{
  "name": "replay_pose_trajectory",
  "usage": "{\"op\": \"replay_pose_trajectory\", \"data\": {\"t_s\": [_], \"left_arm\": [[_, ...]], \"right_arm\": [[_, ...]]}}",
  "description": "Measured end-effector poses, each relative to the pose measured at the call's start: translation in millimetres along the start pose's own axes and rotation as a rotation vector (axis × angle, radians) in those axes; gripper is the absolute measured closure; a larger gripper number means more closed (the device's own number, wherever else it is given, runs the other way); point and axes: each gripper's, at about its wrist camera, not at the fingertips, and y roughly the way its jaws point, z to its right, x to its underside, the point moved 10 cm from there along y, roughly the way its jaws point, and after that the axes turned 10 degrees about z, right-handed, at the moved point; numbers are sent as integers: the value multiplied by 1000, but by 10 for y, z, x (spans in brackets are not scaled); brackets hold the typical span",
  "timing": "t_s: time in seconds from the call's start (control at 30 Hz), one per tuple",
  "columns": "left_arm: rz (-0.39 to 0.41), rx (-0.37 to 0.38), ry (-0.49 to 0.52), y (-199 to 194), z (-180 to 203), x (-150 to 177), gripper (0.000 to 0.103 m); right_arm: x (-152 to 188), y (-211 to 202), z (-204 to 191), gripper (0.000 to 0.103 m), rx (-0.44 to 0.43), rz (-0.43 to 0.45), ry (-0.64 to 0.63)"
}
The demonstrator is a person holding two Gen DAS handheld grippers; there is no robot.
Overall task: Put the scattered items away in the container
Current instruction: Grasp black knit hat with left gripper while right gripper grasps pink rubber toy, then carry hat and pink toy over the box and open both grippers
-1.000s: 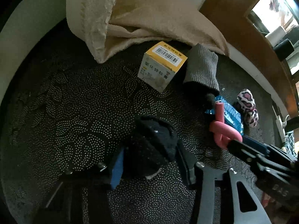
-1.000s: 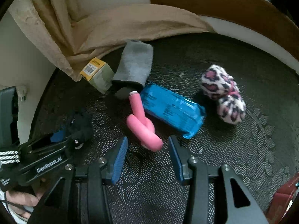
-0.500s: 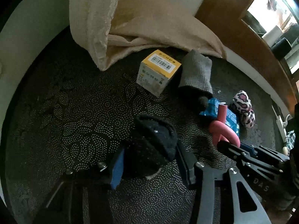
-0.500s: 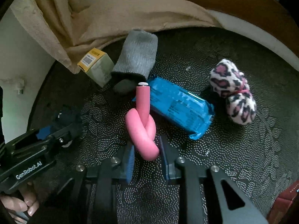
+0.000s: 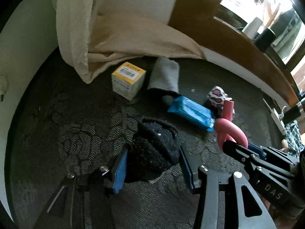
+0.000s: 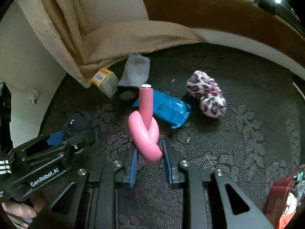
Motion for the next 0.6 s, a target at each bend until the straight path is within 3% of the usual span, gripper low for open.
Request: {"op": "replay_pose_trajectory", "data": {"t_s": [0.6], "left_arm": [[46,33,69,-486,825,243,52]], "right_arm": [[228,-839,371,77,33,102,-7]]}}
